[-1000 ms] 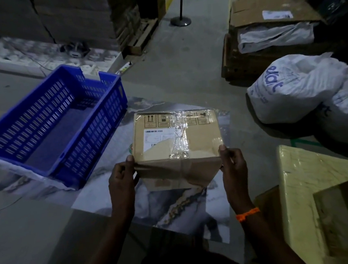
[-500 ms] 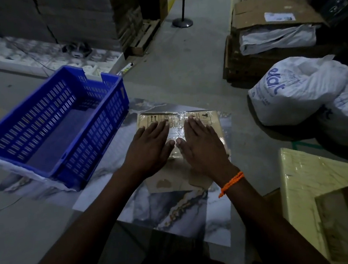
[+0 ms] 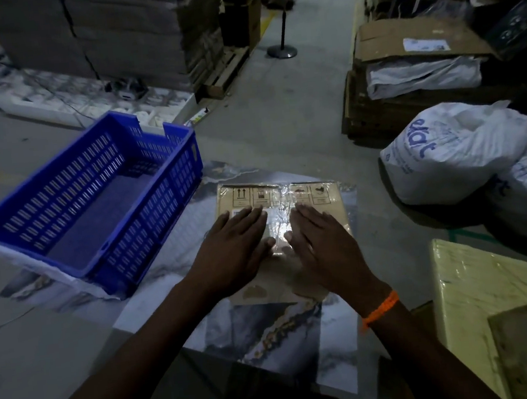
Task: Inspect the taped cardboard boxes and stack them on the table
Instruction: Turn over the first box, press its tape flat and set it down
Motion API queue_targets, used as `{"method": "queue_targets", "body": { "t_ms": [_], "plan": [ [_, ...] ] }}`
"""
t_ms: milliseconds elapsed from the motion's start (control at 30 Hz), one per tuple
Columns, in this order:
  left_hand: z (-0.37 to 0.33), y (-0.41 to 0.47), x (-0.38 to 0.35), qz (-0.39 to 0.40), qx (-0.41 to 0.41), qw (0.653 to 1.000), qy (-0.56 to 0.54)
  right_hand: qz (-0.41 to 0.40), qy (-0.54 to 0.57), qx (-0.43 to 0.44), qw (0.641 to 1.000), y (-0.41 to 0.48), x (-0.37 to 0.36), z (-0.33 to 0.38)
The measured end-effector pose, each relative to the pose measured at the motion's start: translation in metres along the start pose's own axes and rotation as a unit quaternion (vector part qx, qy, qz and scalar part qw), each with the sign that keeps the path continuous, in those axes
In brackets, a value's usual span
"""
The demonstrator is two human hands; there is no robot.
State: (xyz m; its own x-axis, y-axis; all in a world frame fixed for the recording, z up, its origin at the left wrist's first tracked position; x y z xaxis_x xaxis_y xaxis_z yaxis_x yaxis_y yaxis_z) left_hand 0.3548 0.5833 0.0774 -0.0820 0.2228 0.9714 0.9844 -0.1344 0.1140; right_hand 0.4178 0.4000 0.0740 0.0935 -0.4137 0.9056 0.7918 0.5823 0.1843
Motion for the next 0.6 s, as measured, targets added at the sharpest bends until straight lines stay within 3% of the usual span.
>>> {"method": "queue_targets", "body": {
  "t_ms": [200,400,600],
  "plan": [
    [-0.001,-0.038,-0.004,-0.037,-0.040,0.999,0.001,-0.044,-0.074,0.026,0.996,-0.049,-0.001,-0.001],
    [-0.002,-0.035,-0.016,-0.043,-0.017,0.999,-0.027,-0.048,-0.064,0.014,0.997,-0.047,-0.007,-0.008],
    [0.011,-0.025,-0.009,-0.119,0.057,0.970,-0.202,-0.099,0.077,-0.024,0.992,-0.028,0.007,-0.025]
  ]
}}
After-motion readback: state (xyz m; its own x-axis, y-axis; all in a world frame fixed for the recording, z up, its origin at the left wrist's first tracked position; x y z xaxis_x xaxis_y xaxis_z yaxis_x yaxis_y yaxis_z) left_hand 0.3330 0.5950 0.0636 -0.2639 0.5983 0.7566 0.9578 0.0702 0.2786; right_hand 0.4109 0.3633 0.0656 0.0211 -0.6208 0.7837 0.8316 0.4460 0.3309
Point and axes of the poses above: each hand's wrist, its own y-axis towards the middle knuckle, its own x-axis out of the back of the hand, z = x × y, the point moved 3 cm from there along y, towards the middle knuckle
